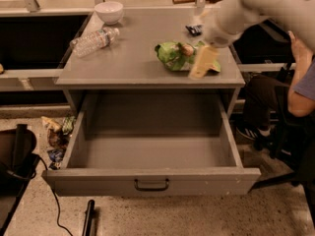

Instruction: Place green rice chip bag into top drawer

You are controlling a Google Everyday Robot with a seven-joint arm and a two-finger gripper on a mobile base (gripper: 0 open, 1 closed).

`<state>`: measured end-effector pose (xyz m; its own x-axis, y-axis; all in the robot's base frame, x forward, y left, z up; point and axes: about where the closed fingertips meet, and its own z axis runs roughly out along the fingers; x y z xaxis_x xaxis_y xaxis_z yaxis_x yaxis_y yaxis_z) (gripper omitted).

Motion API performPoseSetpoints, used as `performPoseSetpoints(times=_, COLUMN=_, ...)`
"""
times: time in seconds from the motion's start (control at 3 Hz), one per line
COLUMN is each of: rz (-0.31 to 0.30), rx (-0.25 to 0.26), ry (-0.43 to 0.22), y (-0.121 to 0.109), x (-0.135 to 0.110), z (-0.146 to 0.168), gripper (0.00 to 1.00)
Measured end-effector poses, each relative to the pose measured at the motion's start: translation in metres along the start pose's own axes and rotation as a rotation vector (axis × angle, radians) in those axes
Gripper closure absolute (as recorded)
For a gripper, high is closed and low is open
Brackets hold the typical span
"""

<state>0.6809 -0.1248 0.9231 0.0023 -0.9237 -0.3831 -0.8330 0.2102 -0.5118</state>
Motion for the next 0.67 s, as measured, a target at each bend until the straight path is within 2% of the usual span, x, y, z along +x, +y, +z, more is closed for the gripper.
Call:
performPoseSetpoints(times=0.33, rz=0.001, rx=-0.041, ry=-0.025, y=0.002, x=-0.014, z=0.044, gripper=0.00)
performPoseSetpoints(times=0.67, rz=0.021, rx=-0.062, ry=-0.071, y=0.004, x=-0.025, z=0.075, gripper=0.19)
